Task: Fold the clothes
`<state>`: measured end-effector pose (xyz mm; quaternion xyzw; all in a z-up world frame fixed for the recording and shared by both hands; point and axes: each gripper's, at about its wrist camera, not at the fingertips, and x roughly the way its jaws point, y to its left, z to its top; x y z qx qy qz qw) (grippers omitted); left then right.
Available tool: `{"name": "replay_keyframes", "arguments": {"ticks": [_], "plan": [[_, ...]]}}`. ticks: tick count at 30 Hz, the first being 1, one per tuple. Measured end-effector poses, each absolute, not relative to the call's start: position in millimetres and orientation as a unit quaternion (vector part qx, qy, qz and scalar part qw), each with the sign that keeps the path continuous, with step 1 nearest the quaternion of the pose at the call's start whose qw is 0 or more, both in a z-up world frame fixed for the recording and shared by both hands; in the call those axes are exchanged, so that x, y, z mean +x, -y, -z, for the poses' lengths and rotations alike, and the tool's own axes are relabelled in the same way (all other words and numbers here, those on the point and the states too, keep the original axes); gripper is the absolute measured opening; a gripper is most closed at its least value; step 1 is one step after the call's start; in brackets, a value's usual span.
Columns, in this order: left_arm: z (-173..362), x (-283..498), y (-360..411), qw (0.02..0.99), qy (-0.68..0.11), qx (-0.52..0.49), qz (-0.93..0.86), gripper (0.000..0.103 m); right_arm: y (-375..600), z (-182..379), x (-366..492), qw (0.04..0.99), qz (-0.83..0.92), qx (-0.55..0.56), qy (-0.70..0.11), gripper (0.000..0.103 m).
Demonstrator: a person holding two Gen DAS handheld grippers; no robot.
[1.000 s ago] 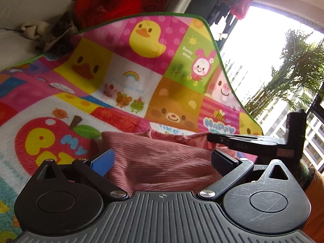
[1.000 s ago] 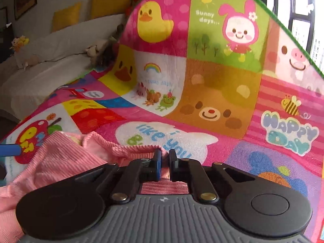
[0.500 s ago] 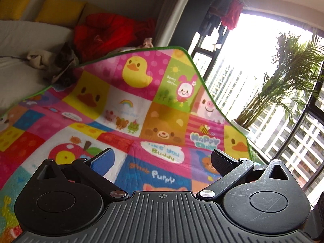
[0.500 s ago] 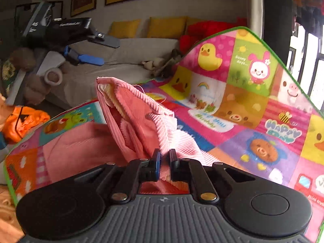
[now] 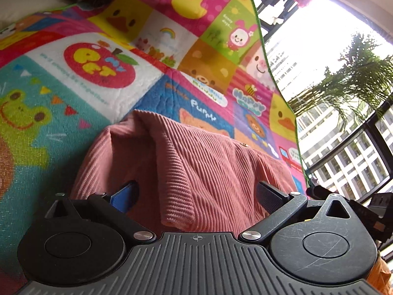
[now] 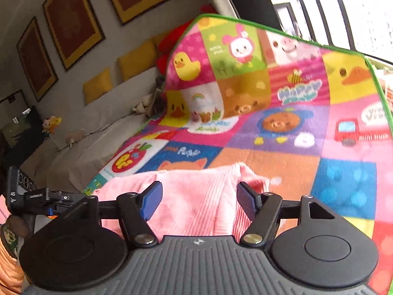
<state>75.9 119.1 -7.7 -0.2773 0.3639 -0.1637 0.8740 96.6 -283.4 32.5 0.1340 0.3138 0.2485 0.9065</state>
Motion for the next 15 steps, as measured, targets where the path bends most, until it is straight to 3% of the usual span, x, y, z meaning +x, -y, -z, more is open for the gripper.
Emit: {"name": "replay_keyframes", "arguments": {"ticks": [2,4,5,7,8,10,15], "plan": [[12.3,79.9,-118.1,0.874,-0.36,-0.281,0.166,0.099,273.9,-14.7,100.7,0.9,-0.248,0.137,-0.331,0.068],[15.8,84.5,-114.8,0.873,-0.364,-0.277,0.169,0.072,263.3,0.0,103.7,0.896,-0.252,0.136,-0.34,0.067],[17.0,86.8,-112.9,0.872,-0.367,-0.274,0.173,0.05,257.4,3.9,103.4,0.898,-0.251,0.126,-0.339,0.062],[11.8,85.9,-110.2,0.879,-0.359,-0.263,0.174,0.036,246.4,2.9,100.8,0.906,-0.247,0.092,-0.33,0.03],[4.4,82.2,-108.9,0.886,-0.348,-0.251,0.176,0.029,241.4,-1.3,97.3,0.912,-0.246,0.072,-0.321,0.027],[-15.9,70.2,-106.6,0.903,-0.32,-0.22,0.184,0.022,242.1,-16.1,87.5,0.916,-0.26,0.065,-0.299,0.016],[-38.7,35.8,-101.2,0.911,-0.307,-0.182,0.204,0.023,254.5,-44.0,57.5,0.914,-0.291,0.062,-0.277,0.015]]}}
